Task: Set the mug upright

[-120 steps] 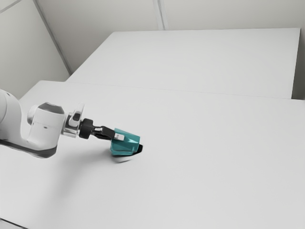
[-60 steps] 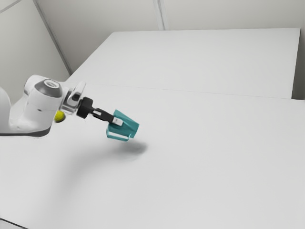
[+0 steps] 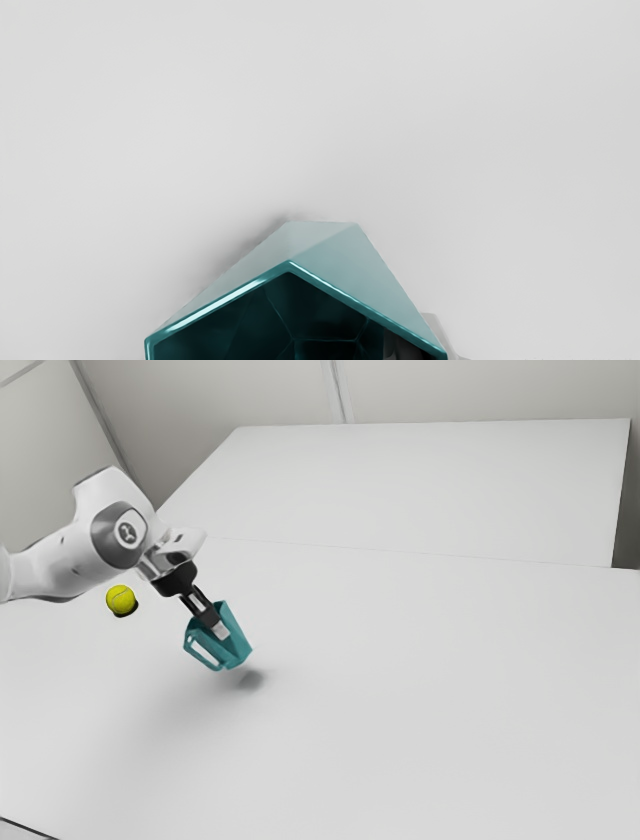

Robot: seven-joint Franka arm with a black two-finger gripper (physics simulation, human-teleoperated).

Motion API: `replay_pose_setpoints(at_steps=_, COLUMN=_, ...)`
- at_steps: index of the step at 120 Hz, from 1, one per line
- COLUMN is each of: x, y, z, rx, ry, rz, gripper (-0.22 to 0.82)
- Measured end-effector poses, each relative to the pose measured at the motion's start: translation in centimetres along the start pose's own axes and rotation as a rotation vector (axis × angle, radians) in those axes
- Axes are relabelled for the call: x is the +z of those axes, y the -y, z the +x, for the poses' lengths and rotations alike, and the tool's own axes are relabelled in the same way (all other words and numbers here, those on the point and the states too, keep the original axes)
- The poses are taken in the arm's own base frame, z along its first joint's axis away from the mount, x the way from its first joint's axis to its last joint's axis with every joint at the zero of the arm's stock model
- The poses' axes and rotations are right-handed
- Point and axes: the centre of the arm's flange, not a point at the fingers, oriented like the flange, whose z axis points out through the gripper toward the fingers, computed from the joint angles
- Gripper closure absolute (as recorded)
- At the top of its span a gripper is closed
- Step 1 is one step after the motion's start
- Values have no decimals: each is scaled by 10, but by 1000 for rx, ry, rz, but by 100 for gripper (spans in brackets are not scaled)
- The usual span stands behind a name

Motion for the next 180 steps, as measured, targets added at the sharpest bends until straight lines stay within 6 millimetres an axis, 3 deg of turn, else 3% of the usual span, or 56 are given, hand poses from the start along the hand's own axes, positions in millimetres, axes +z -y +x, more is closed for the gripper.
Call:
replay_pose_setpoints(at_steps=48, x=3, y=-33, z=13, rx=-96, ry=109, rz=180, gripper=78)
replay_pose_setpoints(at_steps=119, x=45, y=-78, z=30, rx=-267, ry=119, rz=312, gripper=77)
replay_pose_setpoints(at_steps=180, x=75, y=-87, z=35, rx=-404, ry=93, rz=363, gripper=77)
